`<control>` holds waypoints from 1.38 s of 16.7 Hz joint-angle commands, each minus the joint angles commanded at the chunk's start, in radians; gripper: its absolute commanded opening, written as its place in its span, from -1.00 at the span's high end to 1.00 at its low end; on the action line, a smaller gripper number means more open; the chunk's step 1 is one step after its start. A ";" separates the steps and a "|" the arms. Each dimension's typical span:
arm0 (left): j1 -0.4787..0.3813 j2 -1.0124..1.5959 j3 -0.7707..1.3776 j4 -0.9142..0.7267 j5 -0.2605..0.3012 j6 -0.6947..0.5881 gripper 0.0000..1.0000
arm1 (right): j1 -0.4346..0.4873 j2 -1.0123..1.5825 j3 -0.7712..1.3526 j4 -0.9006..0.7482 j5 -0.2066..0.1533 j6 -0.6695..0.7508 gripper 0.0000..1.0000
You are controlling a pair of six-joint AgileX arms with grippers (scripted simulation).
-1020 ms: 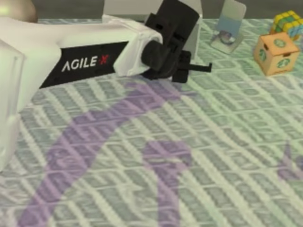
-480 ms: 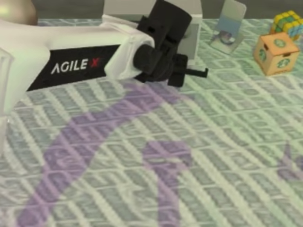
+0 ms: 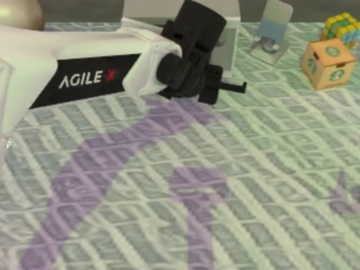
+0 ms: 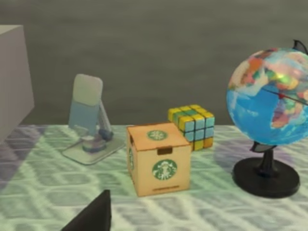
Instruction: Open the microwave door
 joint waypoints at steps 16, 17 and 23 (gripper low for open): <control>0.000 0.000 0.000 0.000 0.000 0.000 1.00 | 0.000 0.000 0.000 0.000 0.000 0.000 -1.00; 0.000 0.000 0.000 0.000 0.000 0.000 1.00 | 0.000 0.000 0.000 0.000 0.000 0.000 -1.00; 0.009 -0.036 -0.046 0.030 0.040 0.044 1.00 | 0.000 0.000 0.000 0.000 0.000 0.000 -1.00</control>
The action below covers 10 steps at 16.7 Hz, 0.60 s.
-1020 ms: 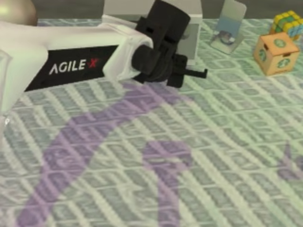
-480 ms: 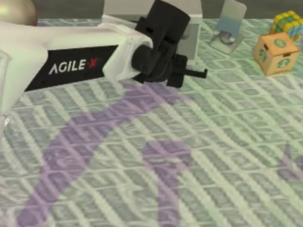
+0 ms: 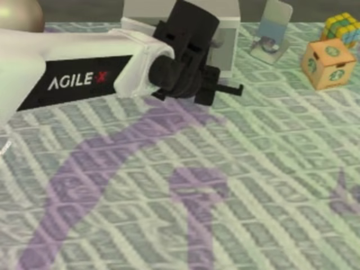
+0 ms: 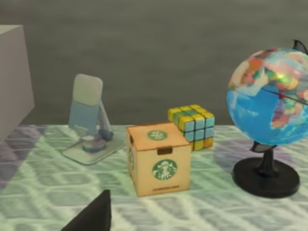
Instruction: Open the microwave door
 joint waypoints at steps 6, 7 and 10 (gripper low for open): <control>0.010 -0.016 -0.035 0.011 0.022 0.031 1.00 | 0.000 0.000 0.000 0.000 0.000 0.000 -1.00; 0.010 -0.016 -0.035 0.011 0.022 0.031 1.00 | 0.000 0.000 0.000 0.000 0.000 0.000 -1.00; 0.010 -0.016 -0.035 0.011 0.022 0.031 1.00 | 0.000 0.000 0.000 0.000 0.000 0.000 -1.00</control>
